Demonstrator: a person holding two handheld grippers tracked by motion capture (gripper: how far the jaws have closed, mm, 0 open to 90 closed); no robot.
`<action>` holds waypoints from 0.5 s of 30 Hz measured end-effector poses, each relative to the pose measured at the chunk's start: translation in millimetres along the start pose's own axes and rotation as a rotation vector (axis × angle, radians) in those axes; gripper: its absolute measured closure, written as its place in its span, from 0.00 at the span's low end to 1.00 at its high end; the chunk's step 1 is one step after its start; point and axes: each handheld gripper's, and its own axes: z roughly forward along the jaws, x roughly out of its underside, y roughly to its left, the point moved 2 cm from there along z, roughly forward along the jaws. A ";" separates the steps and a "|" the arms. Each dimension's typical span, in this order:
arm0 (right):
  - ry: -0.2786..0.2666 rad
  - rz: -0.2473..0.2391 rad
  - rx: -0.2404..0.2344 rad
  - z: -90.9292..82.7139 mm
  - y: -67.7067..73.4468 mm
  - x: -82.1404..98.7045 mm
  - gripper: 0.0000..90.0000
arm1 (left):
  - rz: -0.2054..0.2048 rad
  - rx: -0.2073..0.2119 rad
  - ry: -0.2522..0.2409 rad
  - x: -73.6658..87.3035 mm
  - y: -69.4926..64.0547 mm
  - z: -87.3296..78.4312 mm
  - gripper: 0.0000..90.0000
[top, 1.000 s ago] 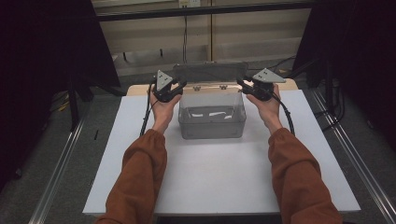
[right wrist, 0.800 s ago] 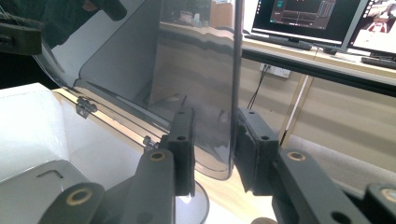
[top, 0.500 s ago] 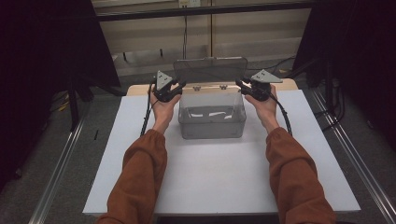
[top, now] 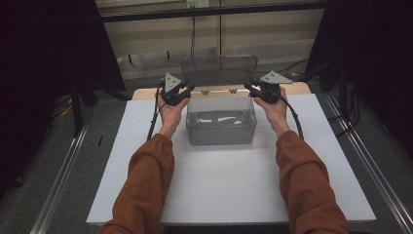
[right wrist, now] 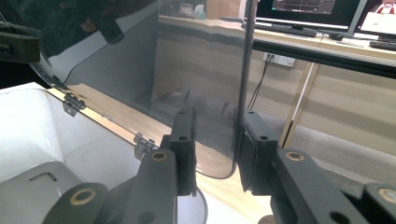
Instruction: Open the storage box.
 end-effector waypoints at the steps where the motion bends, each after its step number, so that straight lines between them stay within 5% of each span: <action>1: 0.005 0.004 0.001 0.6 -0.8 -0.2 0.78 | -0.003 0.000 0.004 0.3 0.1 0.8 0.75; 10: 0.009 0.023 -0.008 3.2 -2.4 -0.9 0.78 | -0.045 0.011 0.021 4.1 3.3 5.0 0.75; 15: 0.012 0.023 -0.011 4.6 -4.1 -1.4 0.79 | -0.082 0.014 0.069 7.9 4.1 10.8 0.75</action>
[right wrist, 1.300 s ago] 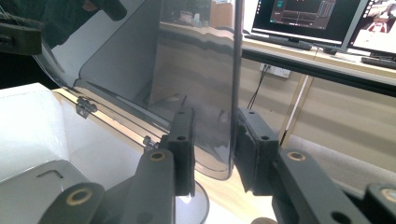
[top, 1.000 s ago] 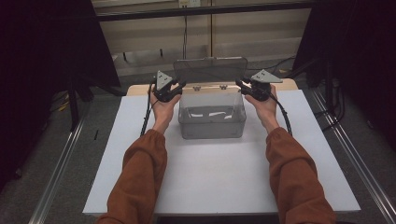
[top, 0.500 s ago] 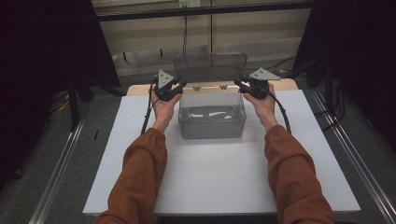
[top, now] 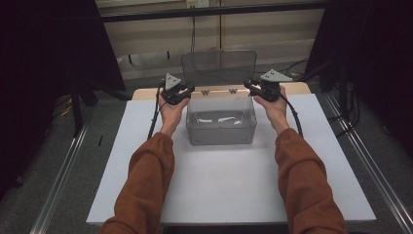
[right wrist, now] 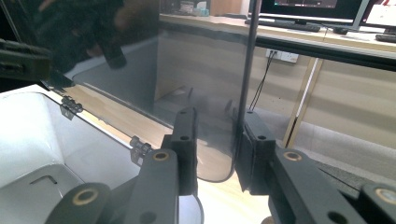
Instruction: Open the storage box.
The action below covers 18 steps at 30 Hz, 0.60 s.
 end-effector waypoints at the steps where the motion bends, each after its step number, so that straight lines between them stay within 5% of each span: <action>1: 0.001 0.004 -0.001 0.2 -0.3 -0.2 0.79 | -0.011 0.000 0.003 -0.2 0.4 0.4 0.75; 7: 0.007 0.027 -0.003 2.5 -1.9 -0.9 0.79 | -0.066 0.020 0.020 -1.2 3.7 -0.1 0.77; 18: 0.027 0.062 -0.006 6.0 -3.0 0.7 0.76 | -0.084 0.013 0.053 -4.9 4.7 2.9 0.78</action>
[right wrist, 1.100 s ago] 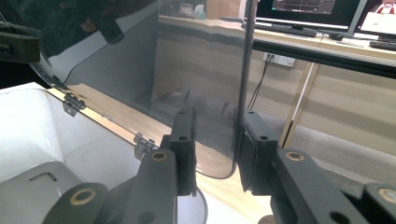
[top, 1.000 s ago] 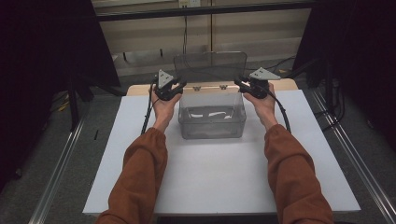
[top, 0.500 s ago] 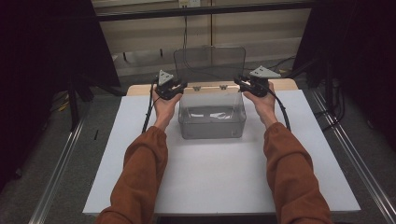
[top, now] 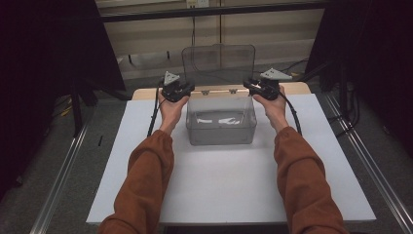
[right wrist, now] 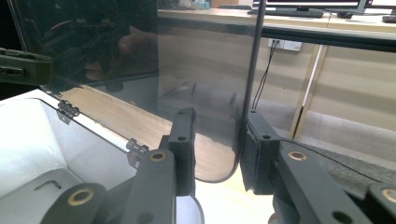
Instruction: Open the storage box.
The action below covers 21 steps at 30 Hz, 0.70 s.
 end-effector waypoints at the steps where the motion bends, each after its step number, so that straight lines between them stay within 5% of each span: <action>1: 0.003 0.006 0.001 0.4 -0.4 0.7 0.76 | 0.003 -0.002 0.002 -0.3 0.0 0.2 0.78; 9: 0.031 0.021 0.000 3.5 -3.2 4.3 0.78 | -0.050 0.000 -0.009 0.1 1.1 4.7 0.78; 21: 0.046 0.056 -0.008 5.7 -4.3 2.7 0.77 | -0.059 0.021 0.023 -0.4 5.3 5.5 0.78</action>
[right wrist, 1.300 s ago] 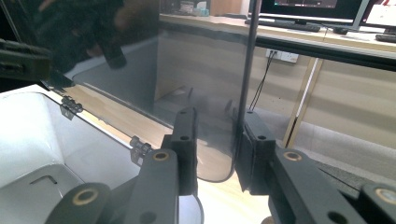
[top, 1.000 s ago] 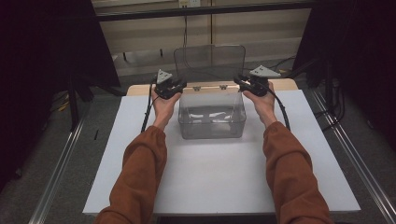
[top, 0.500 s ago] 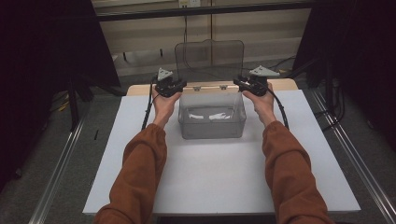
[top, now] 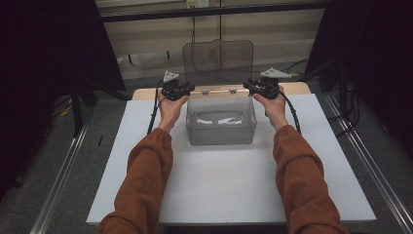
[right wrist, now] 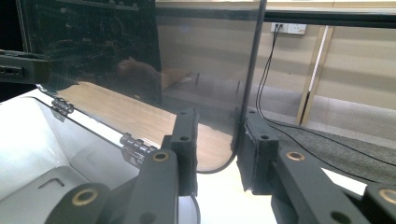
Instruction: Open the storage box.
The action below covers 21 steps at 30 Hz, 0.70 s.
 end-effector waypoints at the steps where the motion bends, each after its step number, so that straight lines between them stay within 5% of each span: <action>1: 0.001 0.001 0.000 0.0 0.1 -0.2 0.77 | -0.003 -0.001 0.002 -0.2 -0.3 0.2 0.78; 18: 0.064 0.056 0.020 2.2 1.0 -7.0 0.77 | -0.034 0.003 0.035 -2.8 1.4 1.6 0.78; 21: 0.073 0.070 0.025 2.7 1.1 -7.8 0.77 | -0.007 -0.015 0.051 -3.6 -0.8 2.2 0.76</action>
